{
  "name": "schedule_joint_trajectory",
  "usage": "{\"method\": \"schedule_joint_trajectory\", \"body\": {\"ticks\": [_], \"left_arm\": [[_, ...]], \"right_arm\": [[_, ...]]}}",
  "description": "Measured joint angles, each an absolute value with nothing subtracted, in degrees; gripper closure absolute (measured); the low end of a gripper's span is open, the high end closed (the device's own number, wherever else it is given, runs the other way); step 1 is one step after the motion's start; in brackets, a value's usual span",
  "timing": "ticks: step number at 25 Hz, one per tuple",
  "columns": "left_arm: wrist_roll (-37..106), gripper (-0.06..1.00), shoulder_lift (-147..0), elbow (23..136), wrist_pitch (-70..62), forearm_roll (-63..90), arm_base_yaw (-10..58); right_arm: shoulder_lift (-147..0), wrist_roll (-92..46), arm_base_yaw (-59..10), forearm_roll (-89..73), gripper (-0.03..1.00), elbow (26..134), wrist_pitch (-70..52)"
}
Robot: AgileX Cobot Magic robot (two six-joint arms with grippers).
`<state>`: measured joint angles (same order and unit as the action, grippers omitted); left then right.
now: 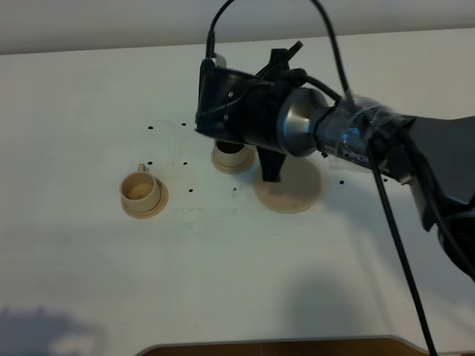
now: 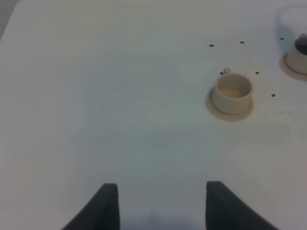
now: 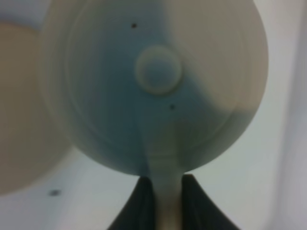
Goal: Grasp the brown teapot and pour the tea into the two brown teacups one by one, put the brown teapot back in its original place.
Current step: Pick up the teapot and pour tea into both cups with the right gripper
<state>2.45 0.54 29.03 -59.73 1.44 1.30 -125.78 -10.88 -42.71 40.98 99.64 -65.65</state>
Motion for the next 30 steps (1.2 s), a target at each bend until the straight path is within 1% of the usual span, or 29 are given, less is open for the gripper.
{"method": "schedule_joint_trajectory", "body": {"ticks": [4, 12, 19, 21, 26, 30], "left_arm": [[2.5, 0.49, 0.5, 29.0, -59.7, 1.4, 1.3], [2.5, 0.49, 0.5, 29.0, -59.7, 1.4, 1.3], [2.5, 0.49, 0.5, 29.0, -59.7, 1.4, 1.3], [2.5, 0.49, 0.5, 29.0, -59.7, 1.4, 1.3], [2.5, 0.49, 0.5, 29.0, -59.7, 1.4, 1.3], [2.5, 0.49, 0.5, 29.0, -59.7, 1.4, 1.3]], "right_arm": [[-124.0, -6.9, -41.9, 32.7, 0.85, 99.6, -66.6], [-121.3, -4.7, -39.3, 20.9, 0.85, 99.6, -66.1], [-120.9, -3.2, -39.1, 16.8, 0.85, 99.1, -63.4], [-120.1, -2.9, -39.1, 16.1, 0.85, 96.9, -61.7], [-116.5, -0.8, -39.1, 15.7, 0.85, 86.5, -53.0], [-116.0, 0.0, -39.1, 15.5, 0.85, 83.1, -49.8]]}}
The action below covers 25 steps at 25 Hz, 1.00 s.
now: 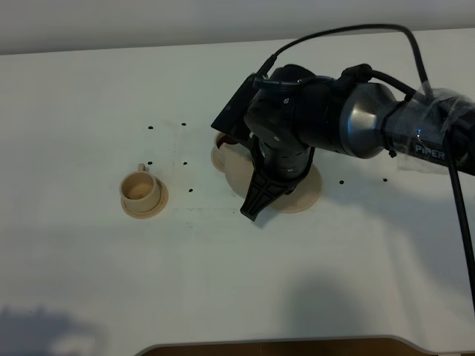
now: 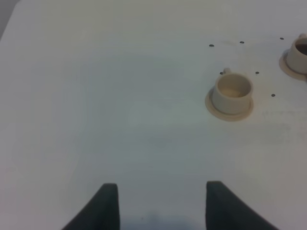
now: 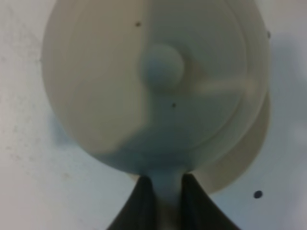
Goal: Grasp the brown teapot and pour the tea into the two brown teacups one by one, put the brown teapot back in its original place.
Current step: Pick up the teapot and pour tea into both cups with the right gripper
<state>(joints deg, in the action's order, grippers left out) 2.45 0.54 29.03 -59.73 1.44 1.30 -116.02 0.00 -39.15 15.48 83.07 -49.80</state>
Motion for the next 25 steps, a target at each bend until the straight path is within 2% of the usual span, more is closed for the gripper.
{"method": "schedule_joint_trajectory", "body": {"ticks": [6, 12, 17, 25], "left_arm": [[2.5, 0.49, 0.5, 29.0, -59.7, 1.4, 1.3], [2.5, 0.49, 0.5, 29.0, -59.7, 1.4, 1.3], [2.5, 0.49, 0.5, 29.0, -59.7, 1.4, 1.3], [2.5, 0.49, 0.5, 29.0, -59.7, 1.4, 1.3]], "right_arm": [[-115.0, -1.9, -39.3, 15.5, 0.85, 83.6, -49.5], [-114.8, -9.5, -42.9, 16.7, 0.85, 87.4, -46.8], [-116.2, -11.3, -46.2, 21.5, 0.85, 90.5, -44.7], [-125.2, -13.1, -50.8, 33.0, 0.85, 99.4, -48.1]]}}
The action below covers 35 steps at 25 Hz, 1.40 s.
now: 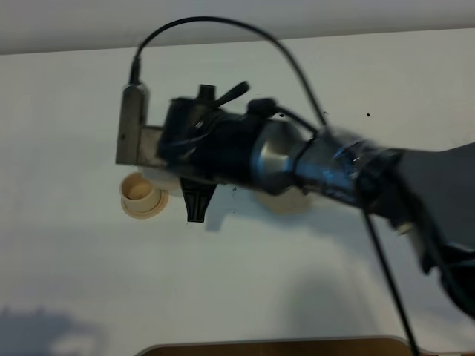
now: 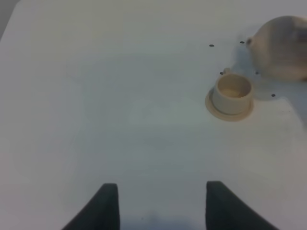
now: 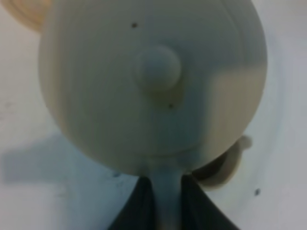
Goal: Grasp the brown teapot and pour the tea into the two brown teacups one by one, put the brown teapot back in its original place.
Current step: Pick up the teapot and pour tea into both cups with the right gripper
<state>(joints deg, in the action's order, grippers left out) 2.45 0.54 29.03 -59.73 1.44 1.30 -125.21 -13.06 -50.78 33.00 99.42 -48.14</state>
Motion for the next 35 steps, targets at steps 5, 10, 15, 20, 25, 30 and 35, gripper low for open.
{"method": "schedule_joint_trajectory", "body": {"ticks": [5, 10, 15, 20, 25, 30, 35], "left_arm": [[2.5, 0.49, 0.5, 29.0, -59.7, 1.4, 1.3], [2.5, 0.49, 0.5, 29.0, -59.7, 1.4, 1.3], [2.5, 0.49, 0.5, 29.0, -59.7, 1.4, 1.3], [2.5, 0.49, 0.5, 29.0, -59.7, 1.4, 1.3], [2.5, 0.49, 0.5, 29.0, -59.7, 1.4, 1.3], [2.5, 0.49, 0.5, 29.0, -59.7, 1.4, 1.3], [2.5, 0.49, 0.5, 29.0, -59.7, 1.4, 1.3]], "right_arm": [[-127.7, -15.1, -52.5, 39.5, 0.85, 99.8, -48.7], [-128.0, -18.1, -53.0, 42.2, 0.85, 99.9, -48.7], [-128.0, -23.4, -53.0, 43.3, 0.85, 99.9, -48.6], [-128.0, -25.2, -53.1, 45.9, 0.85, 99.9, -48.6], [-128.0, -25.3, -53.1, 49.5, 0.85, 99.9, -49.0], [-129.2, -25.3, -53.2, 53.6, 0.85, 100.0, -49.7], [-130.7, -23.2, -53.6, 57.6, 0.85, 100.0, -50.1]]}}
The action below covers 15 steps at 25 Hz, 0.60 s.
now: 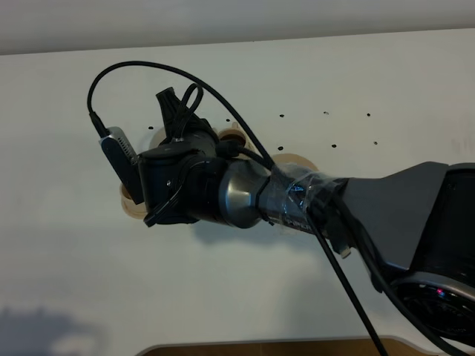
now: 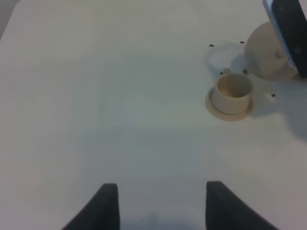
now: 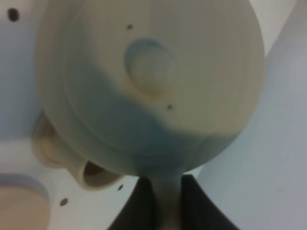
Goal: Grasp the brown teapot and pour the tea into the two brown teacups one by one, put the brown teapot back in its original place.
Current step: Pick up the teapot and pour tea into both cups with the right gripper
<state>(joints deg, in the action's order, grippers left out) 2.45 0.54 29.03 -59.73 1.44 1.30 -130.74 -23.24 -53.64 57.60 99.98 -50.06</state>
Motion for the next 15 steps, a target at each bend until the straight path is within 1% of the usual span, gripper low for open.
{"method": "schedule_joint_trajectory", "body": {"ticks": [15], "left_arm": [[2.5, 0.49, 0.5, 29.0, -59.7, 1.4, 1.3]], "right_arm": [[-132.7, -21.7, -56.0, 66.9, 0.85, 100.0, -52.2]]}}
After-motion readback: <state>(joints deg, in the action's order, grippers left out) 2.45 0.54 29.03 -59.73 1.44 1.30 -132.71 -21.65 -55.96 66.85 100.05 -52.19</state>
